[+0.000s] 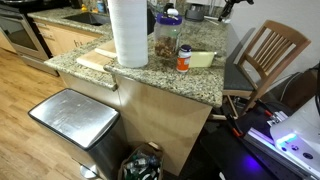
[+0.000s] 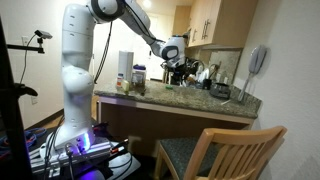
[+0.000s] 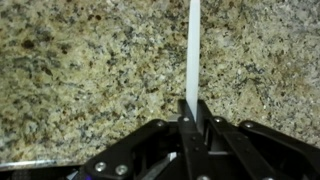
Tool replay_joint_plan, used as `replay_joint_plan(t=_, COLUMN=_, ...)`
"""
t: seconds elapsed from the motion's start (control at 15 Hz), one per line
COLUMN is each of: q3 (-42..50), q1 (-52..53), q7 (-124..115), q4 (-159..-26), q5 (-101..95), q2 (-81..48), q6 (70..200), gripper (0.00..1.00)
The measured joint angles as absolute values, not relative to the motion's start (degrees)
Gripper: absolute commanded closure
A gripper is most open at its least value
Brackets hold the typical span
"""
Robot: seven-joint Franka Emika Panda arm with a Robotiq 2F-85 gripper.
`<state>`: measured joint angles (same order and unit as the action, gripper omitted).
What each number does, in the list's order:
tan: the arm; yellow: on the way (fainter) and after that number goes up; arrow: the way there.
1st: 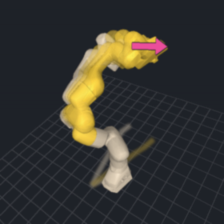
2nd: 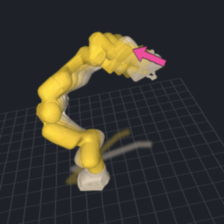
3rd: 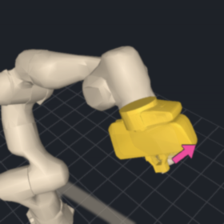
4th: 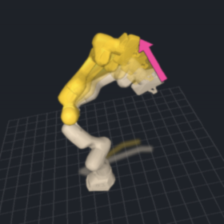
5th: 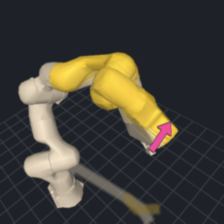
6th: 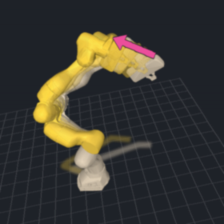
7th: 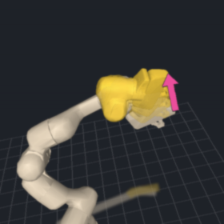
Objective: Move the white spoon to the right, move the silver spoon to the right
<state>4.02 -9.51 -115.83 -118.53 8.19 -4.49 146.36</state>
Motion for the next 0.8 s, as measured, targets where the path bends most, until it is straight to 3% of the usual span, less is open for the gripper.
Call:
replay_joint_plan(t=0.4, q3=5.52, q1=-4.52, q7=-133.8, q4=-113.72, q5=6.11, q2=-14.14, q6=150.13, gripper=0.97)
replay_joint_plan(t=0.8, q3=7.15, q1=-2.79, q7=-137.21, q4=-109.67, q5=6.1, q2=-20.96, q6=150.94, gripper=0.97)
